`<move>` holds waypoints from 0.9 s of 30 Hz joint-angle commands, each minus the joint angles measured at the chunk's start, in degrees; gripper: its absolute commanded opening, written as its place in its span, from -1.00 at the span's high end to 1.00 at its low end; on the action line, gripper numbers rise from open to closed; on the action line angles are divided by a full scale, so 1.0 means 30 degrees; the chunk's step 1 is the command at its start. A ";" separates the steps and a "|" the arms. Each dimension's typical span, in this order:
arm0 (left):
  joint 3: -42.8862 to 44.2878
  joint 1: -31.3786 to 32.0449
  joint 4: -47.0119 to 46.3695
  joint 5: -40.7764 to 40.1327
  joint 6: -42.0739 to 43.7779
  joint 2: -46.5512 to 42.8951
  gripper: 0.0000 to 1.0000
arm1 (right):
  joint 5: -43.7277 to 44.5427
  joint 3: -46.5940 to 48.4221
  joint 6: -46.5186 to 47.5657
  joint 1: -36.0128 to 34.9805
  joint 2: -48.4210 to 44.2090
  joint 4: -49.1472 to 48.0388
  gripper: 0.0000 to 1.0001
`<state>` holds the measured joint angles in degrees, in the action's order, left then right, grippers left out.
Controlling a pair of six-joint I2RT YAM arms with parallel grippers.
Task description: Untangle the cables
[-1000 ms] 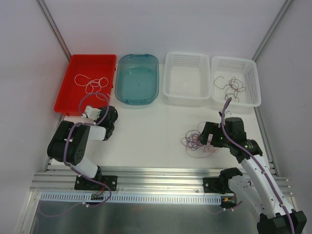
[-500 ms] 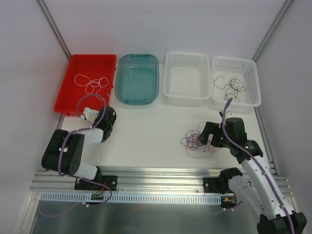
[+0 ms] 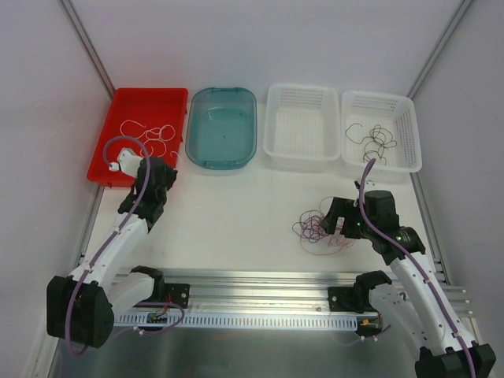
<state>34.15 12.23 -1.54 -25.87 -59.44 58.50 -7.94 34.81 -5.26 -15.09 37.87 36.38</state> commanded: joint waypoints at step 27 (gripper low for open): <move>1.1973 -0.7827 0.3267 0.8180 1.1141 0.7106 -0.87 | 0.0187 0.0791 -0.0152 0.0021 0.0209 0.0736 -0.94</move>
<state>72.49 -11.31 8.21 -4.89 -28.12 87.85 -7.81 35.70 -5.37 -15.09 37.69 39.31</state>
